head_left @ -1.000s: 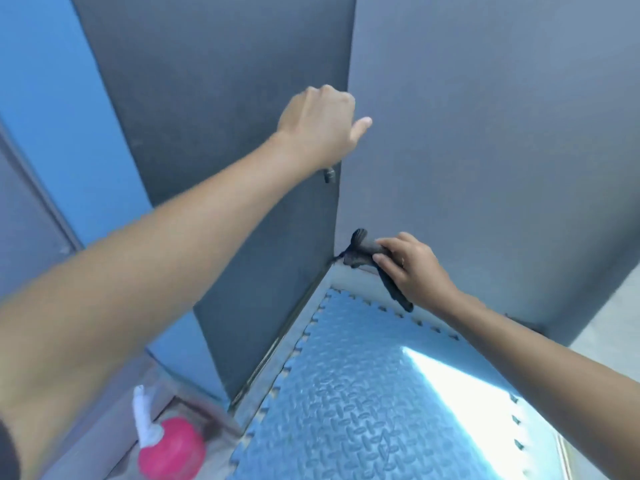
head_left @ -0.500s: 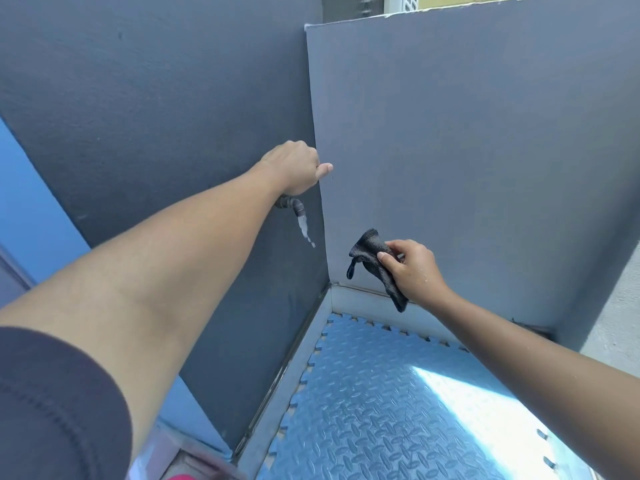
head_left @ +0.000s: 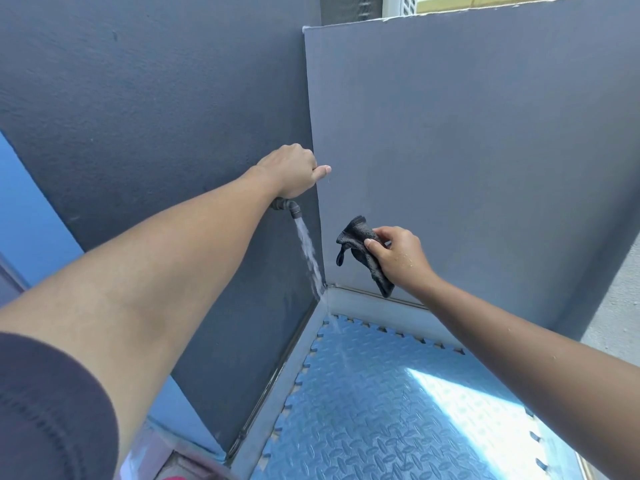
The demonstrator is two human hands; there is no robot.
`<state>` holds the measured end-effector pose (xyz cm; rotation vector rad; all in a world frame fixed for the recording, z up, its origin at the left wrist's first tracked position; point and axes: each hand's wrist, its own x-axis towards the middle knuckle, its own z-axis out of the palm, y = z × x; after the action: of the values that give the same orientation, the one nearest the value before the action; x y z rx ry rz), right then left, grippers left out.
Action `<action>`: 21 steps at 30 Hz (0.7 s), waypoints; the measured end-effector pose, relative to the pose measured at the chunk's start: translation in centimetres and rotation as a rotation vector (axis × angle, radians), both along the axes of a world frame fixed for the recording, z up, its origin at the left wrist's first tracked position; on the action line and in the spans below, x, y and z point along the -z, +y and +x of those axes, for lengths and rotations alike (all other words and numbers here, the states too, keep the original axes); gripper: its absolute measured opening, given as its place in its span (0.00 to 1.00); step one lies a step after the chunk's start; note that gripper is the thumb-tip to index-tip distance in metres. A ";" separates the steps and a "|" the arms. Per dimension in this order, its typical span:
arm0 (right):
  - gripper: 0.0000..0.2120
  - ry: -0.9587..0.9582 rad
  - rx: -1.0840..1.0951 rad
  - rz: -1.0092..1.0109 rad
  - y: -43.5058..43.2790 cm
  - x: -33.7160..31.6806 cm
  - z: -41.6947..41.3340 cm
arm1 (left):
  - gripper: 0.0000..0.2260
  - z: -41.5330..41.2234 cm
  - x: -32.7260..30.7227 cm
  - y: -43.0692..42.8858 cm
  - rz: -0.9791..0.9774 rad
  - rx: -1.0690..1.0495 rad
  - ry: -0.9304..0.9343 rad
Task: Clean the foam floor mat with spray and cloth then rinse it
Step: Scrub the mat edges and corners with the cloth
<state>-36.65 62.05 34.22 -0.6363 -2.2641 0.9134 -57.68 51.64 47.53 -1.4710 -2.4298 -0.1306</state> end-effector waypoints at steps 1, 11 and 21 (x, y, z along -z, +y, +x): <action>0.10 -0.001 -0.004 0.003 0.0 0.0 -0.1 | 0.27 0.0 0.0 0.0 0.005 -0.001 -0.006; 0.11 -0.038 -0.006 0.023 0.3 1.7 0.1 | 0.26 0.5 -0.1 0.2 0.060 -0.104 -0.117; 0.09 -0.158 0.032 -0.020 -0.3 8.9 1.5 | 0.18 1.9 0.2 1.0 0.037 -0.401 0.031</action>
<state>-35.18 61.74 25.36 -0.7757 -2.3794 0.8990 -55.75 52.63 47.36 -0.9370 -2.6222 -0.0639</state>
